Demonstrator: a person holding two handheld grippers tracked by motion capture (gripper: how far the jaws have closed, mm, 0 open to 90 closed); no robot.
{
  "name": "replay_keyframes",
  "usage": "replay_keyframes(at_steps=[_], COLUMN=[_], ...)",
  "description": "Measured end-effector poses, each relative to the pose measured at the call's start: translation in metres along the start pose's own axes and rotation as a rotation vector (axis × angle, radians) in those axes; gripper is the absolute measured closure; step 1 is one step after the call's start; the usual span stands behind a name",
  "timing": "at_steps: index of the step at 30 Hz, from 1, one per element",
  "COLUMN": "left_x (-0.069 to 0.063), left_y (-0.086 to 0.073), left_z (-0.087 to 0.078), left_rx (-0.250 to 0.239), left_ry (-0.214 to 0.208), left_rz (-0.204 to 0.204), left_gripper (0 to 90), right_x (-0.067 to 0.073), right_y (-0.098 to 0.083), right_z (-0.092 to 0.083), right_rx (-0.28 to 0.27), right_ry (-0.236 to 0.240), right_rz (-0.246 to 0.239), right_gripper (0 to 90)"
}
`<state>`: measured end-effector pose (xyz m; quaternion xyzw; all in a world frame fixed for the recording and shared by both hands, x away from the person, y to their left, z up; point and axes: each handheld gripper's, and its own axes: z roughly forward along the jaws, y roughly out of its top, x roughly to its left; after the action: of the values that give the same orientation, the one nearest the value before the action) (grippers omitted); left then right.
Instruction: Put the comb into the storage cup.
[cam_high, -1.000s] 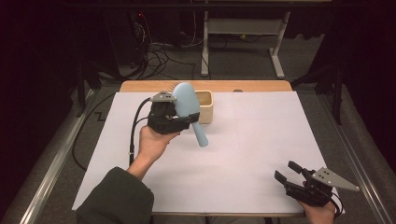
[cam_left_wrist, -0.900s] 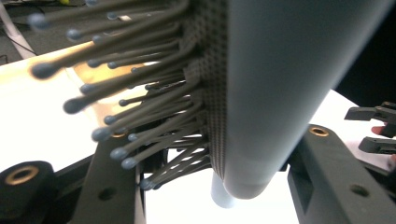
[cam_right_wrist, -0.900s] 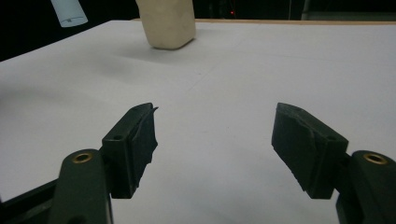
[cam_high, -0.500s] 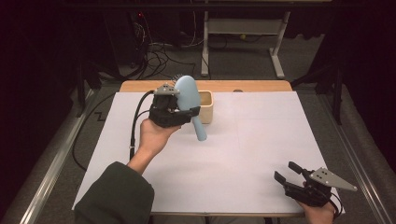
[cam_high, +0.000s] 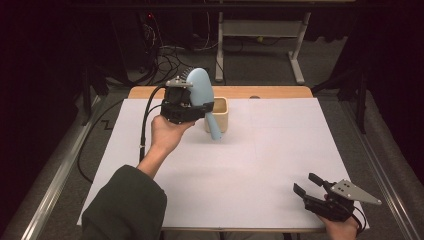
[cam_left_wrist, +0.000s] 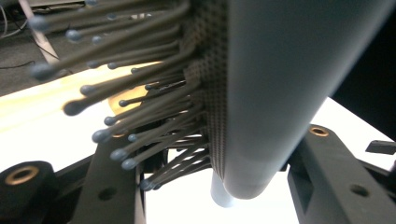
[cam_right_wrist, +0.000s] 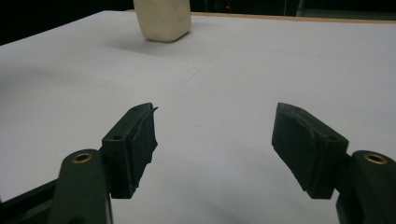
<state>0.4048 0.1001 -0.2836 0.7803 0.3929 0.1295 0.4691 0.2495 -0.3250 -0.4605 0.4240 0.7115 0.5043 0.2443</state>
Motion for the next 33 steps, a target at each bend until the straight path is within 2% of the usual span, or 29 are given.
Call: replay_keyframes(at_steps=[6,8,13,20,25,33], left_x=[0.002,0.003,0.003,0.005,0.012,0.016], left_y=[0.008,0.013,0.018,0.024,0.026,0.033], left_z=[0.004,0.005,0.002,0.001,0.005,0.013], left_rx=[0.005,0.011,0.021,0.018,0.016,0.007], left_ry=[0.015,0.037,0.063,0.078,0.096,0.107], left_rz=[0.004,0.006,0.019,0.033,0.01,-0.005], left_gripper=[53.6,53.6,53.6,53.6,53.6,53.6], right_x=[0.0,-0.001,-0.001,0.0,-0.001,0.0], right_y=[0.0,0.0,0.0,0.0,-0.001,0.0], right_z=[0.0,0.0,0.0,0.0,0.0,0.0], right_rx=[0.004,0.003,0.001,0.002,0.003,0.004], right_ry=[0.001,0.001,0.004,0.001,0.003,0.0], right_rz=[-0.001,-0.001,-0.003,-0.001,-0.002,-0.003], right_gripper=[31.1,31.1,31.1,31.1,31.2,31.3])
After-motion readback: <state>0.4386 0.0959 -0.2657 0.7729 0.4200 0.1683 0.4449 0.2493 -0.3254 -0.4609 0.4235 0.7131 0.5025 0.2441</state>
